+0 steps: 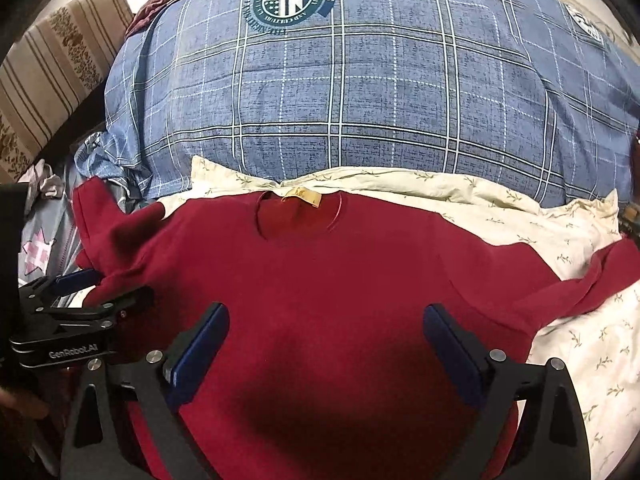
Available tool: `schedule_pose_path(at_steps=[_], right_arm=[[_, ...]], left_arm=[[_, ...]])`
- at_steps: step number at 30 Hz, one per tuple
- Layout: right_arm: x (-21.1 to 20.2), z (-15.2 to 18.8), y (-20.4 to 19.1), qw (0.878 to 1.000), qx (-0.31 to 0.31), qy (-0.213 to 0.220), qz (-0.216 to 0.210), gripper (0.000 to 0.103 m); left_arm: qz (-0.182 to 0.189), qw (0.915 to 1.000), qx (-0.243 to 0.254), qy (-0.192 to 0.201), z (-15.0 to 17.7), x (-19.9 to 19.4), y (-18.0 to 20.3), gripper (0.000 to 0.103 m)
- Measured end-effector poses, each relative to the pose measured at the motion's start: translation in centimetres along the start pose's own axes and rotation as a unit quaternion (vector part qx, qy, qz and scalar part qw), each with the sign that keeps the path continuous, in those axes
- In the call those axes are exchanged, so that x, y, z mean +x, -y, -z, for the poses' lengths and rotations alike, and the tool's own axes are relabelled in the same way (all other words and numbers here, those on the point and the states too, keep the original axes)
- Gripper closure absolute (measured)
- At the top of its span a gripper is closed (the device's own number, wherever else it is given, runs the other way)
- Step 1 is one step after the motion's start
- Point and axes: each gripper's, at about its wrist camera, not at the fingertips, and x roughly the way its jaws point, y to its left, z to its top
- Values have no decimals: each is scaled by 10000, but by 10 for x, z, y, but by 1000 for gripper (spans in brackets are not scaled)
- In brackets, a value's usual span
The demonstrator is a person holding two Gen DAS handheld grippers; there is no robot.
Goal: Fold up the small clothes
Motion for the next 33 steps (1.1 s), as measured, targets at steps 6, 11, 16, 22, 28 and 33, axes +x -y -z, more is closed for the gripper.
schedule_pose_path(at_steps=[6, 11, 16, 22, 28, 33], right_arm=[[1, 1, 1, 10000, 76, -44, 17, 17], [2, 3, 3, 9998, 171, -44, 74, 15], [4, 5, 7, 9996, 239, -96, 97, 15], [11, 15, 12, 9996, 197, -129, 156, 15], [16, 17, 20, 9992, 299, -240, 111, 15], [18, 18, 17, 9993, 238, -250, 122, 15]], left_arm=[[4, 9999, -133, 24, -3, 0, -5, 1], [-15, 9999, -103, 105, -2, -2, -5, 1], [-25, 9999, -70, 117, -2, -1, -4, 1], [-88, 9999, 4, 138, -1, 0, -3, 1], [-118, 9998, -40, 154, -1, 3, -4, 1], [-122, 9999, 44, 89, 0, 7, -1, 1]])
